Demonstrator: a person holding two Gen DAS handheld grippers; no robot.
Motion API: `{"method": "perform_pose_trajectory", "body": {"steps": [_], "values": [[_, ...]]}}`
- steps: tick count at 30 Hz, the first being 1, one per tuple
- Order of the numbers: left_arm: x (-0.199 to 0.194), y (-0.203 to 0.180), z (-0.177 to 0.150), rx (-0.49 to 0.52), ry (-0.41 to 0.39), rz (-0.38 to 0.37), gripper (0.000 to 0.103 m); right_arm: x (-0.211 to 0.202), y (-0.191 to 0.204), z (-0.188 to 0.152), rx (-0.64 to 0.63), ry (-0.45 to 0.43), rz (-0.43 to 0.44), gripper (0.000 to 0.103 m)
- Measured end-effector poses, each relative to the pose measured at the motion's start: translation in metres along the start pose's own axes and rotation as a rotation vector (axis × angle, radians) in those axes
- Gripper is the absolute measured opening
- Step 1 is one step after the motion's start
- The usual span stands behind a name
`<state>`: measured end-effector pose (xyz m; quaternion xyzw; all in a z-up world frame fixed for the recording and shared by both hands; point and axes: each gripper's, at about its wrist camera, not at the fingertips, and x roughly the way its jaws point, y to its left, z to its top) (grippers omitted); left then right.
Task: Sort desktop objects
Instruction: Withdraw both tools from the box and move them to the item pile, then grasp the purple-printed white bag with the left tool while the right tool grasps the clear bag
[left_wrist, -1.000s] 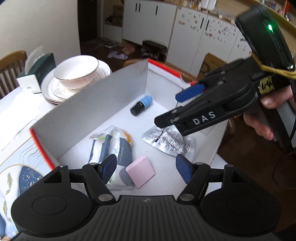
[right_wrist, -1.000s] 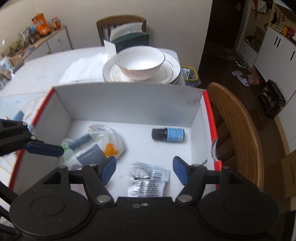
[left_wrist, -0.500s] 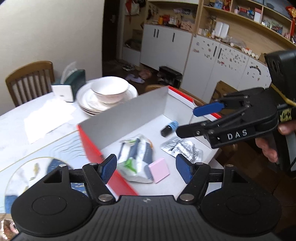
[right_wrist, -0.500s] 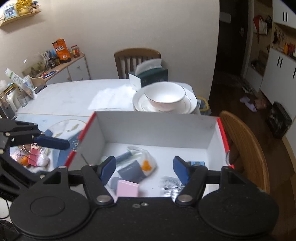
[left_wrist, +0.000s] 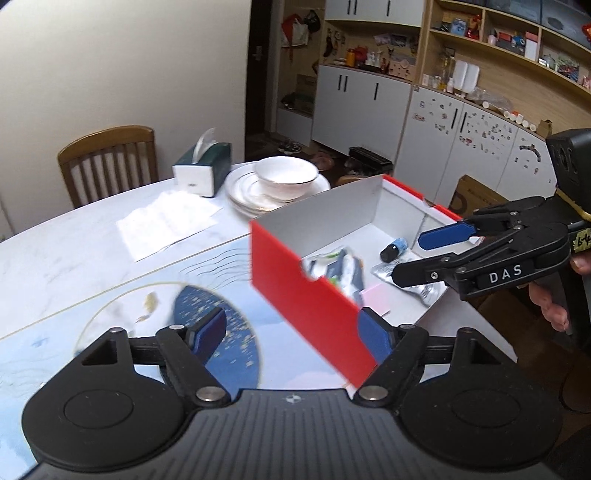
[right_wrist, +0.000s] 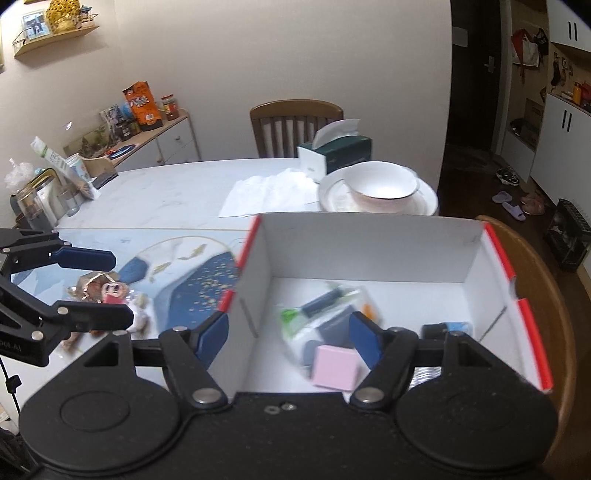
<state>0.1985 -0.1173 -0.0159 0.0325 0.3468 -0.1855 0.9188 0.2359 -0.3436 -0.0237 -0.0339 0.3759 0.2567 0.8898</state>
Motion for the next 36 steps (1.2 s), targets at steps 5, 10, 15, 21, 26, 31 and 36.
{"method": "perform_pose_trajectory", "body": {"steps": [5, 10, 15, 21, 26, 31, 36], "values": [[-0.015, 0.021, -0.014, -0.019, 0.0, 0.012, 0.079, 0.005, 0.028, -0.001, 0.002, 0.0, 0.004, 0.074], [-0.027, 0.044, -0.028, -0.055, 0.002, 0.026, 0.087, 0.011, 0.055, -0.001, 0.004, 0.005, 0.005, 0.076], [-0.038, 0.067, -0.044, -0.086, 0.005, 0.028, 0.095, 0.018, 0.08, -0.003, 0.013, 0.008, 0.0, 0.077], [-0.048, 0.092, -0.062, -0.104, 0.016, 0.035, 0.102, 0.031, 0.105, -0.006, 0.019, 0.023, -0.013, 0.077], [-0.05, 0.112, -0.079, -0.112, 0.046, 0.049, 0.102, 0.044, 0.125, -0.007, 0.028, 0.035, -0.025, 0.077], [-0.048, 0.135, -0.098, -0.133, 0.081, 0.075, 0.102, 0.066, 0.145, -0.007, 0.004, 0.057, -0.041, 0.077], [-0.044, 0.154, -0.113, -0.134, 0.115, 0.116, 0.102, 0.088, 0.159, -0.008, -0.02, 0.082, -0.055, 0.077]]}}
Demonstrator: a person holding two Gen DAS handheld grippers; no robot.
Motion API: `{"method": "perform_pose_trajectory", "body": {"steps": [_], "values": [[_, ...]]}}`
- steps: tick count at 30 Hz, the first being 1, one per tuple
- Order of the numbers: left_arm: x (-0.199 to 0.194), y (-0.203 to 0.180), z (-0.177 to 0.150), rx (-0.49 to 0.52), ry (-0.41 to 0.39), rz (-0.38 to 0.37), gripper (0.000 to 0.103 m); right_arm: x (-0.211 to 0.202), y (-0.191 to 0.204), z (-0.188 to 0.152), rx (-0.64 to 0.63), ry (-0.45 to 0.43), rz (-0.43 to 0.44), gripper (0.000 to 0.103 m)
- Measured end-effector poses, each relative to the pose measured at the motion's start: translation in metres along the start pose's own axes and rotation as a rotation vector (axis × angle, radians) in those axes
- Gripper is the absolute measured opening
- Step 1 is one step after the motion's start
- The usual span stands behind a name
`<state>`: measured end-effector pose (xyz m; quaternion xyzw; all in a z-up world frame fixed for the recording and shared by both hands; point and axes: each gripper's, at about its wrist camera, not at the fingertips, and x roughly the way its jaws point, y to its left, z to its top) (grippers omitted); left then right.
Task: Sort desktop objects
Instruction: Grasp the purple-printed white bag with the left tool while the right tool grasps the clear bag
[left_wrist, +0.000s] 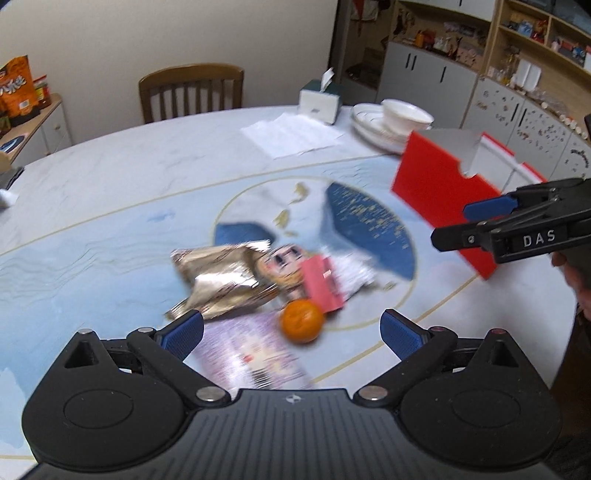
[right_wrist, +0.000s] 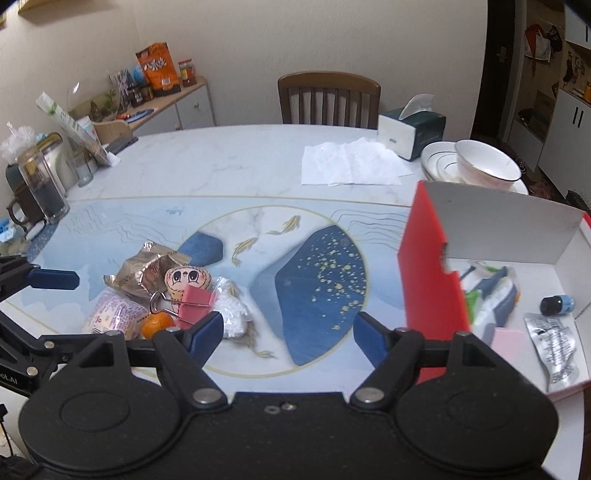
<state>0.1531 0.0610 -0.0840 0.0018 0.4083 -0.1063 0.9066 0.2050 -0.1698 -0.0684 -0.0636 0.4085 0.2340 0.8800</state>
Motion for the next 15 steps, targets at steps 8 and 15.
{"method": "perform_pose_trajectory", "body": {"steps": [8, 15], "values": [[0.014, 0.017, -0.011, 0.016, 0.052, 0.045, 0.102, 0.022, 0.024, 0.005, -0.036, 0.028, 0.006, 0.077], [0.027, 0.021, -0.014, 0.021, 0.092, 0.031, 0.102, 0.041, 0.045, 0.012, -0.116, 0.053, -0.005, 0.077]]}}
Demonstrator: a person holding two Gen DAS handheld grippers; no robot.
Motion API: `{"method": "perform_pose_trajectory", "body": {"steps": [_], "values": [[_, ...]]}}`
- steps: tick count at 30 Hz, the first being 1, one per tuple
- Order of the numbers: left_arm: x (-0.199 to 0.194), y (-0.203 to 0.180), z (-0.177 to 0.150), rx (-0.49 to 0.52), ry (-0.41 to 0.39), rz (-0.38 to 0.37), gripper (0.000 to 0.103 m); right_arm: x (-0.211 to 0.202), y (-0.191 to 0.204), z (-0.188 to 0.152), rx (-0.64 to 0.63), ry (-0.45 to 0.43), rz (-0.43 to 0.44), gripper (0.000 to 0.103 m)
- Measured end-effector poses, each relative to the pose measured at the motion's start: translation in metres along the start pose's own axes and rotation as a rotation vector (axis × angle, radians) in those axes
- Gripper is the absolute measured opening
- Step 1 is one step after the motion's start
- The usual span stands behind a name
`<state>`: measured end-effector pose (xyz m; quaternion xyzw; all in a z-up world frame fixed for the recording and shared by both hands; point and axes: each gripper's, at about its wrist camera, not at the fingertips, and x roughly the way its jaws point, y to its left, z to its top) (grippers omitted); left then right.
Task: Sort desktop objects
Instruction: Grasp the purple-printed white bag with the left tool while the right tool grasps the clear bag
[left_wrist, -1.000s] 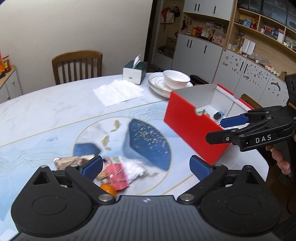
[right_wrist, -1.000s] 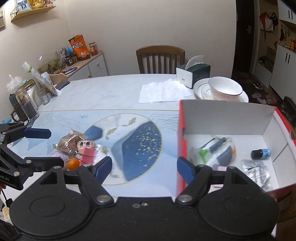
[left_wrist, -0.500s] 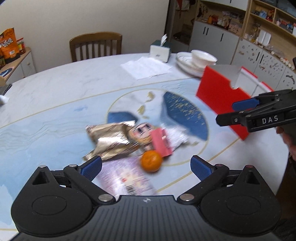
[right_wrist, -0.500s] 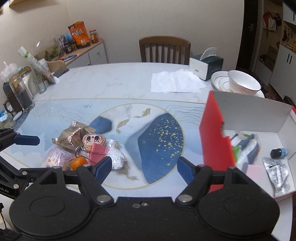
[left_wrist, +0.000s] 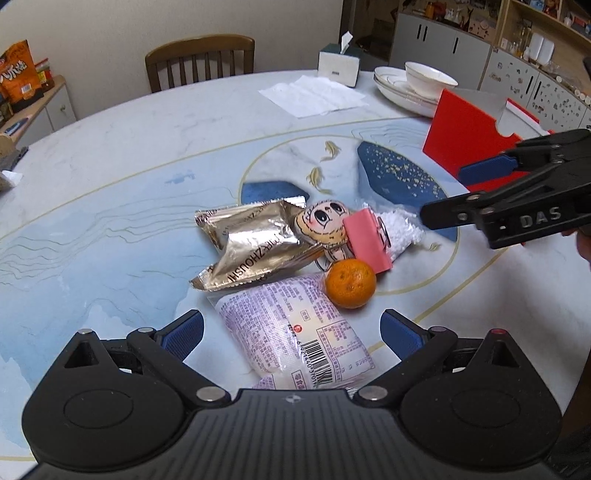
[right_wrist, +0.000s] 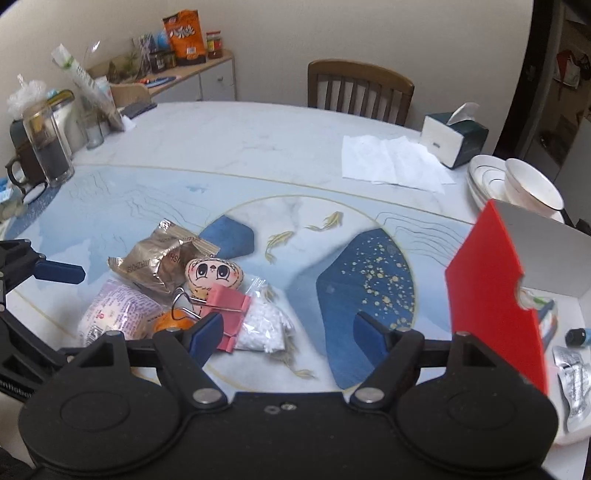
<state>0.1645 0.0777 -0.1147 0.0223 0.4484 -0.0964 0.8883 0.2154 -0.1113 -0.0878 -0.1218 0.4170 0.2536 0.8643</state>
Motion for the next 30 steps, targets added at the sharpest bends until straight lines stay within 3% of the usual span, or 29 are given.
{"method": "perform_pose_trajectory", "body": {"steps": [7, 15, 19, 22, 26, 30], "values": [[0.009, 0.003, 0.003, -0.015, 0.027, -0.004, 0.102, 0.032, -0.003, -0.003, -0.022, 0.063, -0.028, 0.075], [0.02, 0.006, 0.004, -0.032, 0.065, -0.009, 0.101, 0.049, -0.003, -0.002, -0.034, 0.083, 0.006, 0.073], [0.023, 0.008, 0.001, -0.04, 0.076, -0.002, 0.1, 0.051, -0.004, -0.002, -0.024, 0.089, 0.047, 0.057], [0.024, 0.009, 0.0, -0.052, 0.081, -0.004, 0.1, 0.053, -0.004, -0.002, -0.014, 0.09, 0.056, 0.057], [0.024, 0.01, -0.001, -0.062, 0.082, -0.013, 0.095, 0.055, -0.007, -0.004, 0.004, 0.092, 0.073, 0.051], [0.024, 0.01, -0.002, -0.069, 0.086, -0.02, 0.084, 0.055, -0.007, -0.004, 0.024, 0.094, 0.087, 0.046]]}}
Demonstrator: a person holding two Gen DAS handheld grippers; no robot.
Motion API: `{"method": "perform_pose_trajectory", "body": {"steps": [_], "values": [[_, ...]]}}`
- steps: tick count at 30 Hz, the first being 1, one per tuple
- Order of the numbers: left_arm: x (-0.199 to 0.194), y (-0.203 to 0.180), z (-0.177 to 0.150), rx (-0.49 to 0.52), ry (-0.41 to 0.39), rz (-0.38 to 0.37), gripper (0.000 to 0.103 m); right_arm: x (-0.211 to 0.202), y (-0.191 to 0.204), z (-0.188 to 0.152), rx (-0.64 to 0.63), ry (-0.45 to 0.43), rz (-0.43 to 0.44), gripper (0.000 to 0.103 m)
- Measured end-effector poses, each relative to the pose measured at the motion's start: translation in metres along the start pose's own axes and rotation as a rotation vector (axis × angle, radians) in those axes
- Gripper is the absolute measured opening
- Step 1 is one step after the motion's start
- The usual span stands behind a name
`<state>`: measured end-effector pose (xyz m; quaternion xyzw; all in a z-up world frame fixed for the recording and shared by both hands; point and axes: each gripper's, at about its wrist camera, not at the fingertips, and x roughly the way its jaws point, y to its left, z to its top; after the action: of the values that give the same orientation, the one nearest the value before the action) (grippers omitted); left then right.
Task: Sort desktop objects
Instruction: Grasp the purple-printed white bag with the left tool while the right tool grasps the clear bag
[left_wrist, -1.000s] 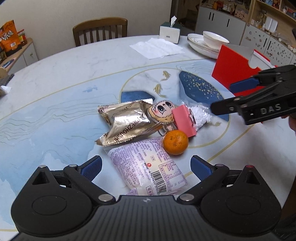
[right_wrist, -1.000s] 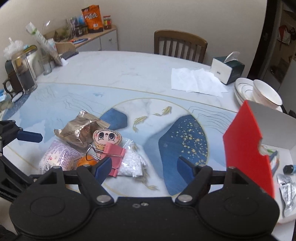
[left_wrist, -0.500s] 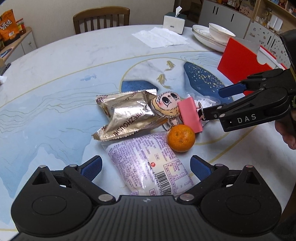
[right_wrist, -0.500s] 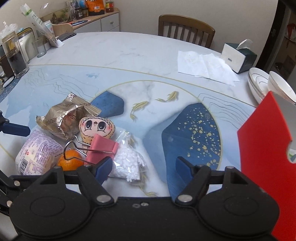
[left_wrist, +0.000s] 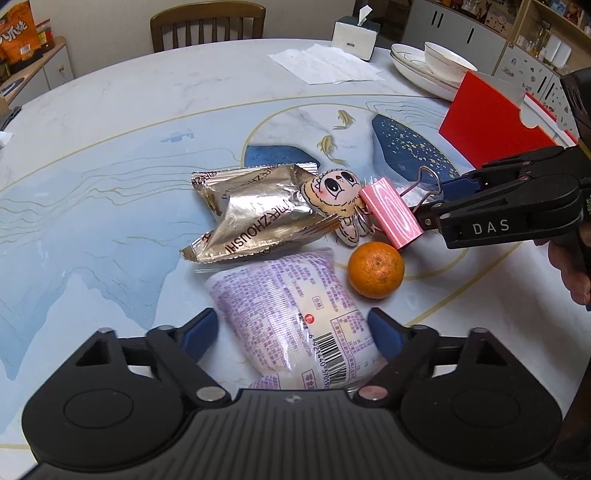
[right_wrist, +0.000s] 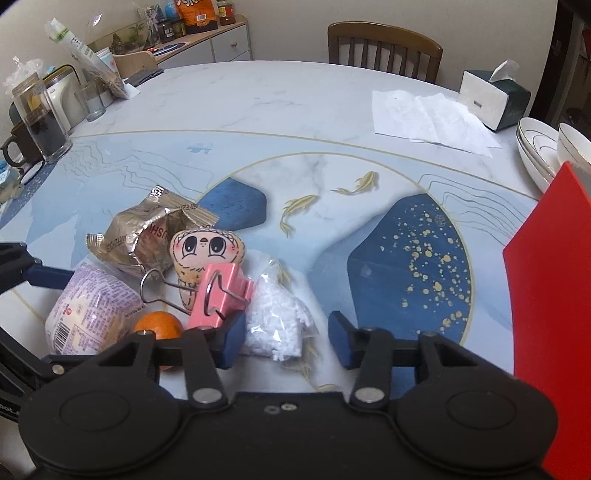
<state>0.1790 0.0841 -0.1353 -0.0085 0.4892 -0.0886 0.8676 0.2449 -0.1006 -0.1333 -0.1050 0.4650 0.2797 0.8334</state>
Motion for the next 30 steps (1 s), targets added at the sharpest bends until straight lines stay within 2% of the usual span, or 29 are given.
{"method": "perform_pose_trajectory", "body": {"steps": [3, 5, 8, 13, 21, 30], "values": [[0.0, -0.001, 0.0, 0.0, 0.001, 0.001, 0.081, -0.001, 0.0, -0.001, 0.015, 0.0, 0.011, 0.04], [-0.001, -0.001, 0.0, -0.002, -0.002, 0.003, 0.077, -0.003, 0.002, -0.002, 0.006, -0.008, 0.0, 0.032], [-0.002, -0.001, 0.0, -0.002, -0.003, -0.002, 0.067, -0.005, 0.001, -0.004, -0.003, -0.019, -0.036, 0.03], [-0.005, -0.002, -0.002, -0.003, -0.007, 0.008, 0.059, -0.012, -0.006, -0.009, -0.011, -0.029, -0.112, 0.028], [-0.008, -0.001, -0.006, -0.028, -0.012, 0.003, 0.055, -0.03, -0.02, -0.027, 0.012, -0.034, -0.192, 0.028], [-0.022, -0.009, -0.009, -0.038, -0.025, -0.016, 0.055, -0.059, -0.033, -0.046, 0.084, -0.057, -0.18, 0.028]]}}
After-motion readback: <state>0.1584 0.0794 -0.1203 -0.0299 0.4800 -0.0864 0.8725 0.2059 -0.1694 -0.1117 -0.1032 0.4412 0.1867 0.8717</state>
